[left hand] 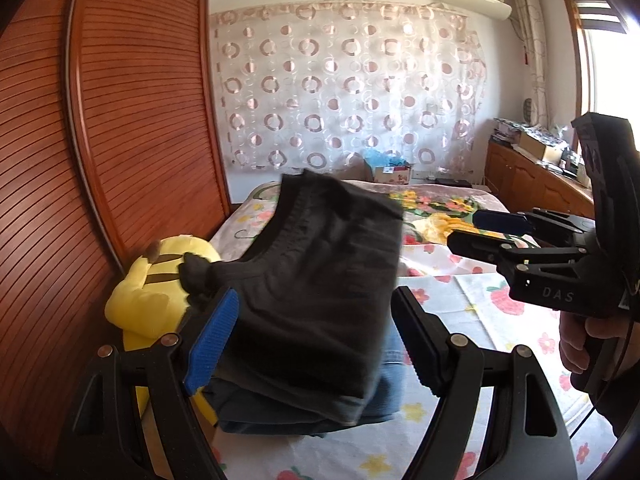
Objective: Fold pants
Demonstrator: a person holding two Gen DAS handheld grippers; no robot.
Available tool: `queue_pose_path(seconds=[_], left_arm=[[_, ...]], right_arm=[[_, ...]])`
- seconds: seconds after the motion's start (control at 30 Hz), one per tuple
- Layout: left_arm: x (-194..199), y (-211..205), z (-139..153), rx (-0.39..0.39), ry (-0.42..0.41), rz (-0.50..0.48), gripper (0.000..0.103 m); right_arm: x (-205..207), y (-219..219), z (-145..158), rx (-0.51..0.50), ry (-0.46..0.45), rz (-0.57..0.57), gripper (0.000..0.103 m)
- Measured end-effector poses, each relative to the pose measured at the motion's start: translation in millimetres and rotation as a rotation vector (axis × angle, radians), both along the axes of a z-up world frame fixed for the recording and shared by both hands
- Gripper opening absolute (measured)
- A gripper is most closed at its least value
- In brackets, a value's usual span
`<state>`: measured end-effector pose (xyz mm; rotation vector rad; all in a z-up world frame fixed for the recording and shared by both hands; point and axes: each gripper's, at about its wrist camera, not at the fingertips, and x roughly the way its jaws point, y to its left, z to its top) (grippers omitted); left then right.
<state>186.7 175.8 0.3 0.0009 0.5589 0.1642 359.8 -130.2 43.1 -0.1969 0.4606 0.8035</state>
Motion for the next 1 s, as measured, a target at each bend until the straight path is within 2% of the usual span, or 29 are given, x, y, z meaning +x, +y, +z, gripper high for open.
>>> queue_pose_path(seconds=[0.33, 0.67, 0.73, 1.0], left_arm=[[-5, -39, -2, -0.014, 0.009, -0.088, 0.08], [-28, -80, -9, -0.02, 0.044, -0.191, 0.081], [-32, -86, -9, -0.02, 0.042, -0.202, 0.091], [-54, -108, -14, -0.044, 0.059, -0.252, 0.092]], right_arm=[[-42, -27, 4, 0.013, 0.012, -0.104, 0.062], [-97, -41, 12, 0.028, 0.007, -0.19, 0.066], [-105, -45, 12, 0.032, 0.006, -0.204, 0.066], [-146, -56, 8, 0.043, 0.011, -0.27, 0.069]])
